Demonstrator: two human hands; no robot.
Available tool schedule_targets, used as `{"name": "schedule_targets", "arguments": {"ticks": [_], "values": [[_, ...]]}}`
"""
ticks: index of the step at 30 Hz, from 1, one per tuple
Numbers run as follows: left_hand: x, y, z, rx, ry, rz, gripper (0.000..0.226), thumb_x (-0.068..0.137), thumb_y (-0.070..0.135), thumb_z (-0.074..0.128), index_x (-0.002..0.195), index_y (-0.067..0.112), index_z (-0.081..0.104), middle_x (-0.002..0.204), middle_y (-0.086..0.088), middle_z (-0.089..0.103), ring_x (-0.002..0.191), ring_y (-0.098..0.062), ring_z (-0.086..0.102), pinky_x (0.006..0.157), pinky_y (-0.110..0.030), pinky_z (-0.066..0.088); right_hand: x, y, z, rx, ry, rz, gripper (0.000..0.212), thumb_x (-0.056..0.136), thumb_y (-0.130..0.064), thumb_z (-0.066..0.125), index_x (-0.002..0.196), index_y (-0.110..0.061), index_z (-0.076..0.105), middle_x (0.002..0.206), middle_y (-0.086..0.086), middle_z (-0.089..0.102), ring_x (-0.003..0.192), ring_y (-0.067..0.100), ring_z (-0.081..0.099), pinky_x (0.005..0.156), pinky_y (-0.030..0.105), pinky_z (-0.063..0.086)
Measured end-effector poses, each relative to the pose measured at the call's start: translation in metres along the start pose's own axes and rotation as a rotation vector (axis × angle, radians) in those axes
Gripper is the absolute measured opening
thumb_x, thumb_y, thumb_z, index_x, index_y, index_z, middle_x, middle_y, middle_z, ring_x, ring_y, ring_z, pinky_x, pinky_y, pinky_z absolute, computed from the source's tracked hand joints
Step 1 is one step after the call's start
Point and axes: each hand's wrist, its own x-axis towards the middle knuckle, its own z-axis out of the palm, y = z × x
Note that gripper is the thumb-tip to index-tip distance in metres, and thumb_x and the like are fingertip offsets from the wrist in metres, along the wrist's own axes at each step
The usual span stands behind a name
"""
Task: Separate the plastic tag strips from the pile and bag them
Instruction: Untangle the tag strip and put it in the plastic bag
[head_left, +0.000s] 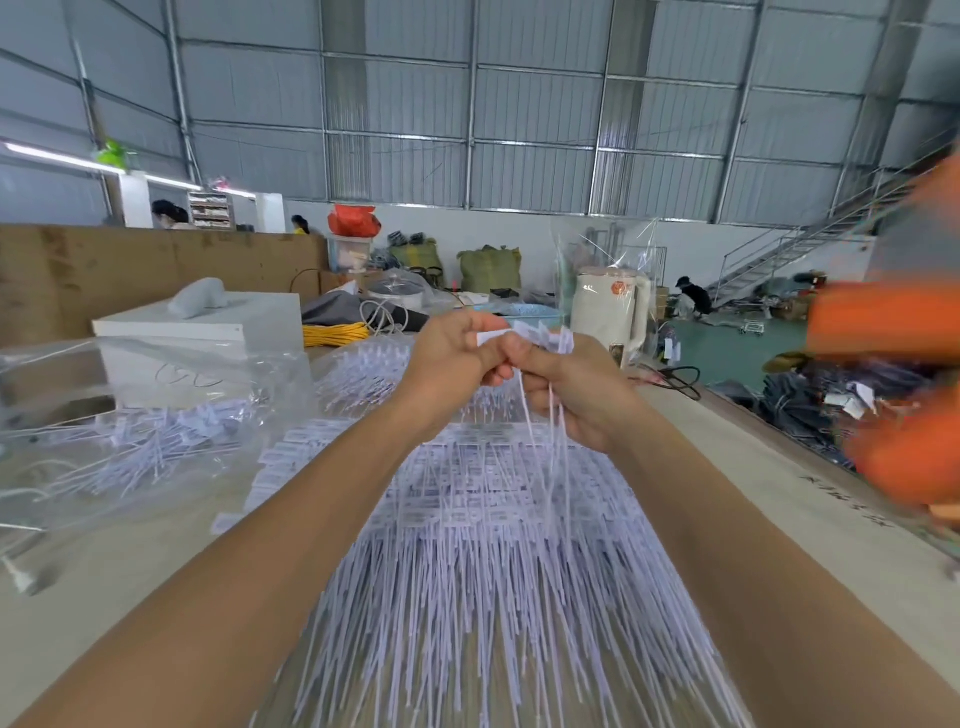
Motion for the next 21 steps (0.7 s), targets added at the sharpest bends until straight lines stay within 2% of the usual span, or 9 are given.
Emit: {"name": "schedule_targets", "arguments": {"ticks": [4, 8, 11, 14, 15, 17, 18, 20, 21], "values": [[-0.003, -0.004, 0.001, 0.009, 0.035, -0.005, 0.010, 0.089, -0.004, 0.058, 0.089, 0.006, 0.057, 0.062, -0.011, 0.056, 0.039, -0.002, 0.048, 0.044, -0.015, 0.044, 0.001, 0.012, 0.002, -0.028, -0.017, -0.008, 0.006, 0.085, -0.006, 0.063, 0.080, -0.006, 0.066, 0.070, 0.013, 0.052, 0.041, 0.005, 0.033, 0.036, 0.014, 0.026], [-0.001, -0.010, -0.003, 0.140, 0.055, 0.069, 0.015, 0.084, -0.001, 0.066, 0.076, 0.011, 0.063, 0.076, -0.010, 0.056, 0.041, 0.000, 0.049, 0.045, -0.014, 0.043, 0.003, 0.018, 0.004, 0.033, -0.002, 0.029, 0.006, 0.084, -0.004, 0.064, 0.079, -0.006, 0.065, 0.062, 0.008, 0.058, 0.037, 0.003, 0.033, 0.035, 0.013, 0.027], [-0.001, -0.014, -0.005, 0.114, 0.062, 0.054, 0.021, 0.083, 0.001, 0.067, 0.072, 0.019, 0.066, 0.073, -0.001, 0.058, 0.047, 0.002, 0.052, 0.047, -0.011, 0.042, 0.004, 0.022, 0.004, 0.078, 0.017, 0.083, 0.006, 0.083, -0.008, 0.066, 0.077, -0.006, 0.063, 0.055, 0.003, 0.053, 0.034, 0.002, 0.030, 0.032, 0.013, 0.027], [-0.006, -0.016, 0.000, 0.015, 0.107, -0.069, 0.011, 0.091, 0.023, 0.061, 0.101, 0.022, 0.066, 0.091, 0.000, 0.065, 0.070, -0.006, 0.060, 0.064, -0.016, 0.049, 0.004, 0.025, 0.007, 0.220, -0.009, 0.131, 0.011, 0.083, -0.017, 0.064, 0.083, -0.006, 0.061, 0.054, 0.000, 0.046, 0.034, 0.001, 0.031, 0.030, 0.013, 0.027], [-0.010, -0.016, 0.003, -0.056, 0.087, -0.184, 0.024, 0.092, 0.036, 0.056, 0.109, 0.020, 0.061, 0.097, -0.003, 0.065, 0.076, -0.012, 0.062, 0.070, -0.023, 0.053, 0.004, 0.026, 0.010, 0.296, -0.006, 0.146, 0.013, 0.083, -0.018, 0.063, 0.084, -0.006, 0.060, 0.056, 0.002, 0.044, 0.033, 0.002, 0.035, 0.030, 0.014, 0.030], [-0.021, -0.014, 0.008, -0.141, -0.081, -0.429, 0.049, 0.086, 0.060, 0.046, 0.103, 0.016, 0.061, 0.088, -0.006, 0.067, 0.077, -0.021, 0.066, 0.071, -0.033, 0.056, 0.004, 0.028, 0.014, 0.320, 0.108, 0.143, 0.015, 0.086, -0.019, 0.064, 0.082, -0.005, 0.060, 0.056, 0.005, 0.051, 0.038, 0.010, 0.050, 0.038, 0.019, 0.044], [-0.027, -0.012, 0.010, -0.123, -0.203, -0.507, 0.056, 0.082, 0.065, 0.044, 0.098, 0.015, 0.062, 0.082, -0.006, 0.069, 0.075, -0.023, 0.068, 0.069, -0.034, 0.058, 0.006, 0.032, 0.014, 0.225, 0.225, 0.102, 0.016, 0.086, -0.019, 0.066, 0.082, -0.005, 0.059, 0.058, 0.007, 0.054, 0.047, 0.017, 0.056, 0.046, 0.025, 0.049], [-0.038, -0.013, 0.012, -0.051, -0.391, -0.531, 0.053, 0.083, 0.058, 0.052, 0.100, 0.009, 0.062, 0.081, -0.006, 0.070, 0.070, -0.023, 0.071, 0.064, -0.032, 0.060, 0.009, 0.039, 0.014, -0.106, 0.460, -0.071, 0.018, 0.085, -0.019, 0.067, 0.080, -0.008, 0.054, 0.065, 0.008, 0.052, 0.064, 0.021, 0.054, 0.059, 0.030, 0.046], [-0.041, -0.014, 0.012, -0.029, -0.420, -0.504, 0.047, 0.086, 0.048, 0.056, 0.103, 0.004, 0.060, 0.083, -0.007, 0.069, 0.064, -0.019, 0.070, 0.063, -0.029, 0.059, 0.010, 0.043, 0.013, -0.290, 0.559, -0.172, 0.018, 0.086, -0.017, 0.066, 0.079, -0.008, 0.052, 0.067, 0.006, 0.052, 0.068, 0.020, 0.052, 0.061, 0.029, 0.042]]}}
